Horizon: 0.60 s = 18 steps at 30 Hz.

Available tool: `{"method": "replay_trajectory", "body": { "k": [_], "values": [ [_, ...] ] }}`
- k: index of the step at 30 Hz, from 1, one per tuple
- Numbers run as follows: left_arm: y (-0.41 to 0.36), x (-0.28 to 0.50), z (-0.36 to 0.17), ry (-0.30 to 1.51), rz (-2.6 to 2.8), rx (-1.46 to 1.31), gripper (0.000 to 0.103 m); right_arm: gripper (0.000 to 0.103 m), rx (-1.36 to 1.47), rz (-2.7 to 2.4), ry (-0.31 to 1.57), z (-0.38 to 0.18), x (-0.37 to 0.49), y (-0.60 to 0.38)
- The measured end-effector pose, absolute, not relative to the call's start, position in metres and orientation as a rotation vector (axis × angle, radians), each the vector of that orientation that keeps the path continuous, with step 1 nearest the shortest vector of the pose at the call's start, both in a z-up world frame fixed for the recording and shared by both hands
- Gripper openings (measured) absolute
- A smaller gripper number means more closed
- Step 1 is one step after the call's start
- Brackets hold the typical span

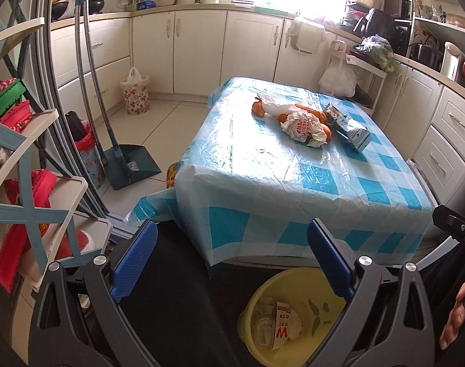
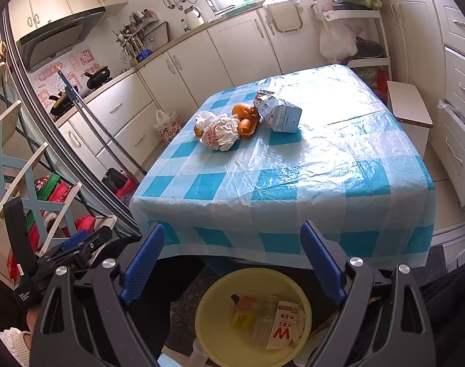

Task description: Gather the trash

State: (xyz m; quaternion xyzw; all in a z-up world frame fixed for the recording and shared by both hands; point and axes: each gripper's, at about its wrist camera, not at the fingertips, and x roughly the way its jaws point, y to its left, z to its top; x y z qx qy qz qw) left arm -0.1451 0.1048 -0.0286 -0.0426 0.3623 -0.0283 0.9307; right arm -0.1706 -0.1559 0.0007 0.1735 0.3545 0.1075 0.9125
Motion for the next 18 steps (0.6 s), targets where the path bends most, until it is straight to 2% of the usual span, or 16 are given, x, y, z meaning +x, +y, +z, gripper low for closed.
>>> {"method": "replay_trajectory", "body": {
  "k": [18],
  "values": [
    [0.1016,-0.1463,-0.0306,0.746,-0.064,-0.077,0.095,0.087,0.343,0.217,0.731,-0.0007,-0.1706,-0.1539]
  ]
}}
